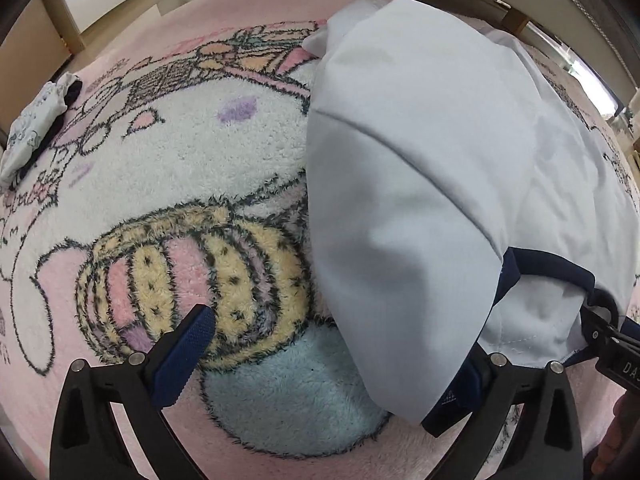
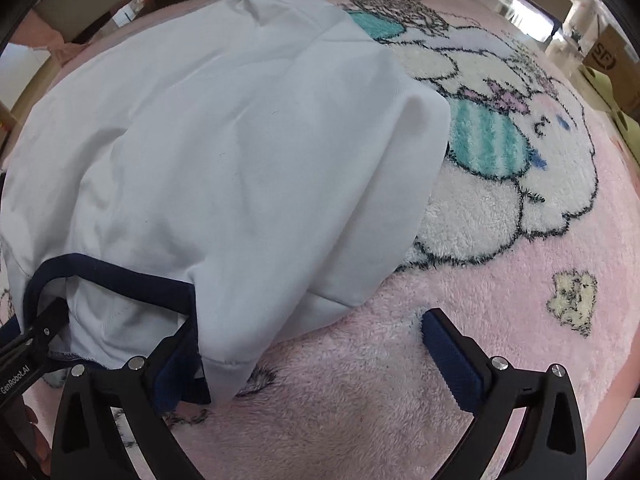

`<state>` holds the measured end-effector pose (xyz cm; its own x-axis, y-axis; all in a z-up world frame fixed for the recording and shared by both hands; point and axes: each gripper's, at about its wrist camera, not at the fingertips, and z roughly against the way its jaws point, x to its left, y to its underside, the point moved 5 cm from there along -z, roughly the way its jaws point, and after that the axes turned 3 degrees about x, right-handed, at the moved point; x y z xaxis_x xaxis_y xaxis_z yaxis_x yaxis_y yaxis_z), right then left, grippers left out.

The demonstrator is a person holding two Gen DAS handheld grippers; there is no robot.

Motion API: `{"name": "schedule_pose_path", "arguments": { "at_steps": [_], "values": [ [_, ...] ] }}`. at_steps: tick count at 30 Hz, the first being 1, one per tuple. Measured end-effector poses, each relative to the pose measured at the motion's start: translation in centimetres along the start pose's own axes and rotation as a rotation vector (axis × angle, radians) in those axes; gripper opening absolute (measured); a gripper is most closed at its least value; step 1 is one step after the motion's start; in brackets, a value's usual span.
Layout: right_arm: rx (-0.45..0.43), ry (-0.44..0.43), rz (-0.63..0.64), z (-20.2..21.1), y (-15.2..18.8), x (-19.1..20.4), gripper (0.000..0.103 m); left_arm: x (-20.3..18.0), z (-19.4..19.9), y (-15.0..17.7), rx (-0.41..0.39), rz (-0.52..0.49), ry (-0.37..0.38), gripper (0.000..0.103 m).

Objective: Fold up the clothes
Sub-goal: 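Move both open grippers to the navy-trimmed edge of the shirt, then close both grippers on the navy-trimmed edge of the shirt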

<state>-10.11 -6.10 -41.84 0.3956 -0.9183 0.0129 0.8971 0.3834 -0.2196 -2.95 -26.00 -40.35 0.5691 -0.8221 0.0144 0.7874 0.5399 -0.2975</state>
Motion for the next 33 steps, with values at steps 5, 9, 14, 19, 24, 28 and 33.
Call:
{"name": "schedule_pose_path", "arguments": {
  "at_steps": [5,9,14,19,24,28,33],
  "values": [
    [-0.043,0.015,0.009,0.8,0.1,0.5,0.084,-2.0,1.4,0.2,-0.087,-0.11,-0.075,0.085],
    [-0.09,0.004,0.064,1.9,0.2,1.6,0.046,-3.9,2.4,0.2,-0.105,-0.167,-0.059,0.046],
    [-0.1,-0.022,0.109,2.2,0.6,3.1,0.015,-3.9,2.4,0.0,-0.077,-0.147,0.014,0.029],
    [-0.094,-0.073,0.066,2.4,0.3,2.9,0.009,-4.5,3.0,0.1,-0.101,-0.174,0.033,0.021],
    [-0.082,-0.147,0.024,2.1,-0.5,2.0,0.008,-4.6,3.7,-0.6,-0.116,-0.171,0.057,0.018],
    [-0.053,-0.192,0.002,1.7,-0.9,1.7,0.008,-4.9,4.4,-1.0,-0.138,-0.189,0.056,0.017],
    [-0.041,-0.232,-0.027,1.7,-1.2,1.4,0.008,-5.8,5.7,-1.2,-0.175,-0.245,0.011,0.016]
  ]
}}
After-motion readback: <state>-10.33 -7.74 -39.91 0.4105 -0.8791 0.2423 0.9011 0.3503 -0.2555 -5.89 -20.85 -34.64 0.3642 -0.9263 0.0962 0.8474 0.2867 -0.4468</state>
